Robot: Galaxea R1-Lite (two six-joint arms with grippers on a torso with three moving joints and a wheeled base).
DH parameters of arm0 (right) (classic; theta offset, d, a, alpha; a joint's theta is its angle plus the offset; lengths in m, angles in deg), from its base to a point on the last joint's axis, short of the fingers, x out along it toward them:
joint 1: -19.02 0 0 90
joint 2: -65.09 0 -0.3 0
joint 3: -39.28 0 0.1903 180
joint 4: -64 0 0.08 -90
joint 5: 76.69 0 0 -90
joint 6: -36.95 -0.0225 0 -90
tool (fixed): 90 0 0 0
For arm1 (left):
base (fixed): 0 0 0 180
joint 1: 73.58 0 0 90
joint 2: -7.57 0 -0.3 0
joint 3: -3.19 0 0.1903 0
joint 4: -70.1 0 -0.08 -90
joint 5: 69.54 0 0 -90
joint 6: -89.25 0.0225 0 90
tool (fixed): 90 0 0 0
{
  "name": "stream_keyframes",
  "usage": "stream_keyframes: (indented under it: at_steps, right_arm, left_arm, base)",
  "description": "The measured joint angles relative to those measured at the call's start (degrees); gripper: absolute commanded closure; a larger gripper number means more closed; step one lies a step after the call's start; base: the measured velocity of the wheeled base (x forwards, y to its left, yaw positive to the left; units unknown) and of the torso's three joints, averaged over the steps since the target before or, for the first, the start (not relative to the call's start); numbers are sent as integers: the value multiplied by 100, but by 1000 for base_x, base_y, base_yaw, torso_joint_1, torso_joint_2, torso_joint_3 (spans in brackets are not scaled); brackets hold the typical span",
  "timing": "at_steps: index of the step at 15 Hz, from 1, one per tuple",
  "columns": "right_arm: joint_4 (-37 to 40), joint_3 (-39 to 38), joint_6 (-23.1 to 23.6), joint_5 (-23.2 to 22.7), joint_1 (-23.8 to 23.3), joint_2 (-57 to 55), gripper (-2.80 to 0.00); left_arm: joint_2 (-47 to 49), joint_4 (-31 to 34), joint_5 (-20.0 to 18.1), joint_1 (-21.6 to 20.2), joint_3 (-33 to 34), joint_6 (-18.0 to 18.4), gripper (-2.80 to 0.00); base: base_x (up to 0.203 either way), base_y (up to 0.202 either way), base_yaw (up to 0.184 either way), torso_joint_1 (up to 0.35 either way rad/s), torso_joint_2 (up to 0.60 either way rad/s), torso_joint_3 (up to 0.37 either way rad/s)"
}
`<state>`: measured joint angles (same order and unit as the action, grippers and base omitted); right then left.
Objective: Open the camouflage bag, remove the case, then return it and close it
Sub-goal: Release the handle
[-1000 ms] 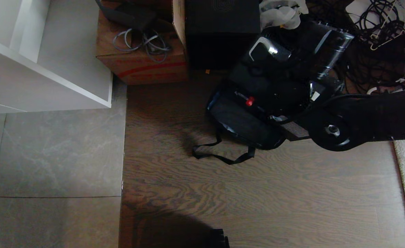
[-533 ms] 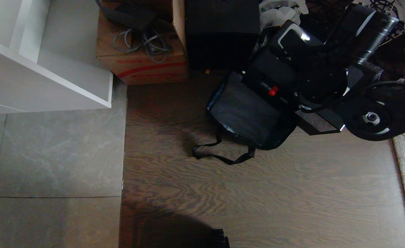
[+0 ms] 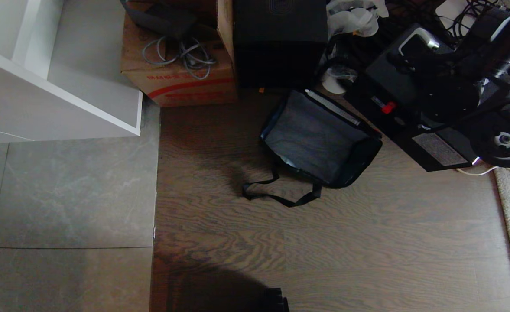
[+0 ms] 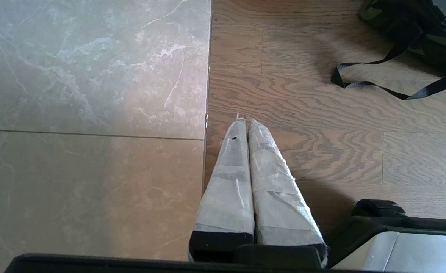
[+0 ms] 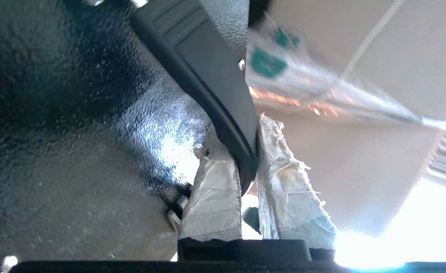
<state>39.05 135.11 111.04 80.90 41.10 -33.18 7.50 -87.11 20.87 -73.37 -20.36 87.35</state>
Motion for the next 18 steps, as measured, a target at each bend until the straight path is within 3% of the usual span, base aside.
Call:
stream_keyframes:
  at_steps: [5,10,18]
  right_arm:
    - [-138,-110,-107,-56,-845,-212,0]
    - [-224,0,-518,-60,-1432,-1067,0]
    - [-225,1342,-917,-55,-1961,-3143,0]
  left_arm:
    - [0,-2,2,-5,0,0,0]
    - [0,-2,0,-7,0,1,0]
    - [0,0,0,-7,0,0,0]
  base:
    - [0,0,0,0,0,0]
    - [0,0,0,0,0,0]
    - [0,0,0,0,0,0]
